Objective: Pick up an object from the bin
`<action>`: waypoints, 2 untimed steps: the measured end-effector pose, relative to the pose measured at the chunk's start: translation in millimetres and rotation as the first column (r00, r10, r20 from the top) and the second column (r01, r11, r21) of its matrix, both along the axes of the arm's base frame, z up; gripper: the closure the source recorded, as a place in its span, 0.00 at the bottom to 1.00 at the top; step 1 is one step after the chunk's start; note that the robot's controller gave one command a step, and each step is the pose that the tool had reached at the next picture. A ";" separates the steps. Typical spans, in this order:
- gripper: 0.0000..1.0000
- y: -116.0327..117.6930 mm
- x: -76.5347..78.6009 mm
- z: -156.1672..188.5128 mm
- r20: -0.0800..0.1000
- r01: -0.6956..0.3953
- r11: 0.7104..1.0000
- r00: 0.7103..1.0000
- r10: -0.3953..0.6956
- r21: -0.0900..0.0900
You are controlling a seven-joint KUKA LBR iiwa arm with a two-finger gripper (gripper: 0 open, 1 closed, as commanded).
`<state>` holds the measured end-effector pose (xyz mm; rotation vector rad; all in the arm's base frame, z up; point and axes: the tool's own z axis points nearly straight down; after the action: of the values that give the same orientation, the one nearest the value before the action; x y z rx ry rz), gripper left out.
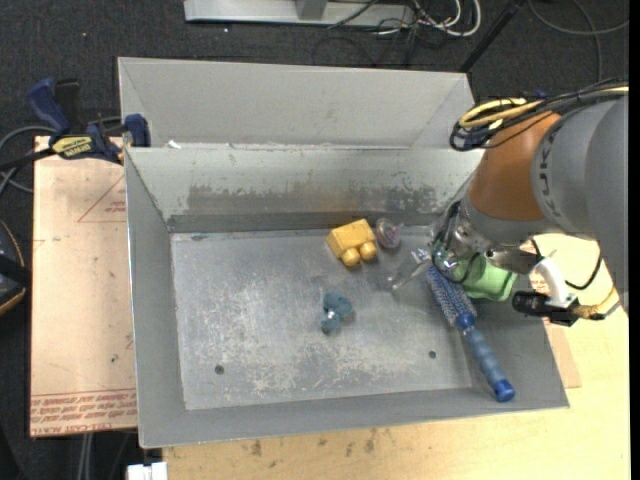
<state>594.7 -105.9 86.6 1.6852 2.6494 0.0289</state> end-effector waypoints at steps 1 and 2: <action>0.00 48.4 -13.0 40.1 -0.009 0.386 0.922 0.922 -0.386 -0.012; 0.00 45.4 -30.0 -8.3 -0.009 0.779 0.627 0.627 -0.779 -0.012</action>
Offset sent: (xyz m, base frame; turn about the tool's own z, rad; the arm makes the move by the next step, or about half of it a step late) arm -0.0139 0.0460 0.0398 0.4019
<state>564.7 -60.5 78.3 2.6641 1.6620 0.0046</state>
